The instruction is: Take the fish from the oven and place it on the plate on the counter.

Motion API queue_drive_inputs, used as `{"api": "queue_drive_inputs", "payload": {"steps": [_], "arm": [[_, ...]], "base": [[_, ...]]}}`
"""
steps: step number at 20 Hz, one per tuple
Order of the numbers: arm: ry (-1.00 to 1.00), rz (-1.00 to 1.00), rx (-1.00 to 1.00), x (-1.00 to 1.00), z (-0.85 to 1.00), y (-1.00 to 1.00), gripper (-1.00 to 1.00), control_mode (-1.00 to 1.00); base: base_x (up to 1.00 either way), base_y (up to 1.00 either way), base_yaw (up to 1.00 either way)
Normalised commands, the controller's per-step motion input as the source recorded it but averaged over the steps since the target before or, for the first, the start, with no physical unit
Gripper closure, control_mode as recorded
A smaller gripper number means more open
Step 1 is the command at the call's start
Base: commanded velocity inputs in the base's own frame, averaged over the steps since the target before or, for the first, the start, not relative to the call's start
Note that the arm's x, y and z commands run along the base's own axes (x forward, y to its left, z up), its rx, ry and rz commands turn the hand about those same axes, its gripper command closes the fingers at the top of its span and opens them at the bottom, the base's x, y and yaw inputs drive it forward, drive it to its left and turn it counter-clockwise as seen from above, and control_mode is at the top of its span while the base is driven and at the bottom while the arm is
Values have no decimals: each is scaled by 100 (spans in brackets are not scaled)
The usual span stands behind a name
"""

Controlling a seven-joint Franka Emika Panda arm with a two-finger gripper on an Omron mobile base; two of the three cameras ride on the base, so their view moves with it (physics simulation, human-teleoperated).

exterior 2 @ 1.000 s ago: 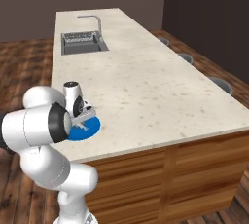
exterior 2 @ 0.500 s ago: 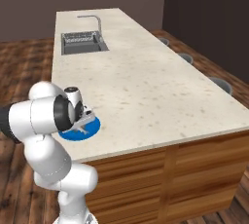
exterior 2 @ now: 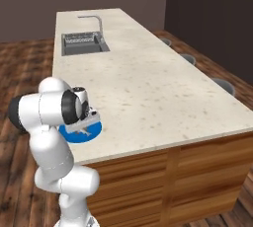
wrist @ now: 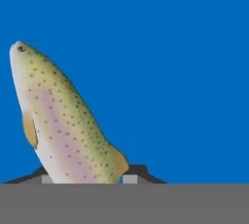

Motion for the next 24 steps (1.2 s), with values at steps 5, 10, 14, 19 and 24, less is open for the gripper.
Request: {"api": "queue_drive_inputs", "payload": {"steps": [5, 10, 14, 19, 24], "arm": [[2, 0, 0, 7, -17, 14, -100, -100], [0, -2, 0, 0, 9, 0, -100, -100], [0, -6, 0, -3, 23, 0, -100, -100], [-12, -8, 0, -43, 69, 0, -100, -100], [-15, -11, 3, -94, 98, -6, -100, -100]], "base": [[0, 0, 0], [0, 0, 0], [0, 0, 0], [0, 0, 0], [0, 0, 0]]}}
